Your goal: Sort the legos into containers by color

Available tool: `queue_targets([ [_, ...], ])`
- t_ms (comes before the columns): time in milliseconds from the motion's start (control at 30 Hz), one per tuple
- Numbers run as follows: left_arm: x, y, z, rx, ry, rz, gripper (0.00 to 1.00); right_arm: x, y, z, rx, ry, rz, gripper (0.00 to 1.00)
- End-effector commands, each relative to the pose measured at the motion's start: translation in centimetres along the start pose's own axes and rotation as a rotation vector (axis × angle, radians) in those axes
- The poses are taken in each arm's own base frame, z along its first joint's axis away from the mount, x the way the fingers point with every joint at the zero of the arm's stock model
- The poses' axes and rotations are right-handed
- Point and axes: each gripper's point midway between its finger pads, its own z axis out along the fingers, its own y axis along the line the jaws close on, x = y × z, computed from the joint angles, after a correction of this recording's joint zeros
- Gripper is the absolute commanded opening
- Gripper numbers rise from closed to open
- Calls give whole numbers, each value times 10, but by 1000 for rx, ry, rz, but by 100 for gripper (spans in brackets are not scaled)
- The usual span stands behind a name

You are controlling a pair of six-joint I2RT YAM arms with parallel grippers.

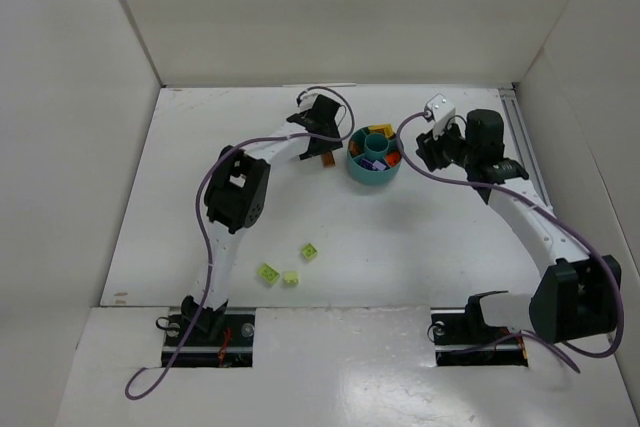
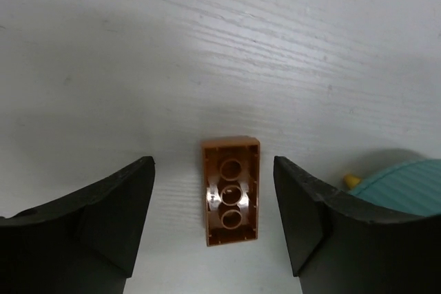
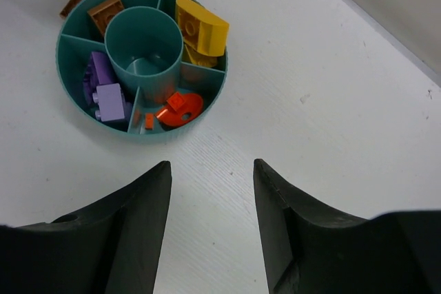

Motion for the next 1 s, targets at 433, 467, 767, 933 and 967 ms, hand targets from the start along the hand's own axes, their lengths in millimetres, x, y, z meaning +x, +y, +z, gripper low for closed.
queue_targets([
  [433,15,3,5,-127,-23,-40,51,8,-15,-29,89,-9,-4,56],
  [467,17,4,4,-134,-17,-53,51,10,-15,-31,97,-5,-4,56],
  [767,41,37,-13,-268,47,-127,53,5,-18,-30,105,-22,-11,56],
  [933,51,44,-20,-303,98,-140,67,10,-16,-30,101,-14,-8,56],
  [967,53,42,-20,-296,108,-142,67,8,-17,-29,105,-22,-11,56],
])
